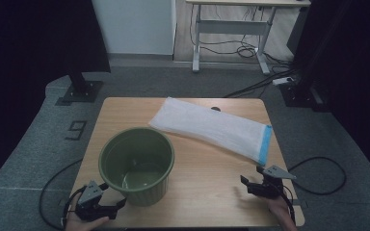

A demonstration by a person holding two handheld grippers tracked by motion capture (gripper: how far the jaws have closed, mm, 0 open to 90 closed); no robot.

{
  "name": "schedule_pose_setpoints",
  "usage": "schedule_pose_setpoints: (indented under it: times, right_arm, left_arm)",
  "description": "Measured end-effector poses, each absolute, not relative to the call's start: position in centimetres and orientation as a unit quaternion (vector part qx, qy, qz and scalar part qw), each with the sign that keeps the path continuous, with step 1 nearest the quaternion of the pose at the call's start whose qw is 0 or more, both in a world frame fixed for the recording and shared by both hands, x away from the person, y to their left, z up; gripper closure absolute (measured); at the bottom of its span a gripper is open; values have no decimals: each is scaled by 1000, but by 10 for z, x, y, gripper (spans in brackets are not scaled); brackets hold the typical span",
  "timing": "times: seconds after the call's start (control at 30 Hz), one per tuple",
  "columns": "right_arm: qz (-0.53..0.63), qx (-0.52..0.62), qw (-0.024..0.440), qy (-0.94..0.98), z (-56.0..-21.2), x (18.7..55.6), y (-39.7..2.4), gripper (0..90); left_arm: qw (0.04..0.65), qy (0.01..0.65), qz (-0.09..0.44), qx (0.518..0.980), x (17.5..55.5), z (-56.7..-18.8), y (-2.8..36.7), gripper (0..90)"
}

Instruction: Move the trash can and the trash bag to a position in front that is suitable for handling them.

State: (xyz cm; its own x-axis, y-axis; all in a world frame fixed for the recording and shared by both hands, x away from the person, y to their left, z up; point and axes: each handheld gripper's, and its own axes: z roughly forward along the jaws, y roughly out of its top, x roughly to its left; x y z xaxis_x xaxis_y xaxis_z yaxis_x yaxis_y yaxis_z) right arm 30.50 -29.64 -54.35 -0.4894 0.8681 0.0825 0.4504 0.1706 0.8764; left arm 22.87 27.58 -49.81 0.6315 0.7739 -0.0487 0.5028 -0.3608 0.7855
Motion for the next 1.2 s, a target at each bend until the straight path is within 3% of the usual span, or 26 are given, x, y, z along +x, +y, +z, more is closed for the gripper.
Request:
schedule_pose_setpoints:
  times: [0.07, 0.9, 1.2]
  right_arm:
    - [464, 454, 226, 726, -542, 306, -297, 154]
    - [463, 431, 225, 741, -542, 296, -287, 159]
    - [495, 442, 195, 722, -538, 291, -292, 159]
  left_arm:
    - [408, 365, 153, 823, 237, -498, 264, 98]
    - [415, 328, 131, 839, 316, -490, 179, 115]
    - [422, 319, 128, 839, 340, -488, 158, 133]
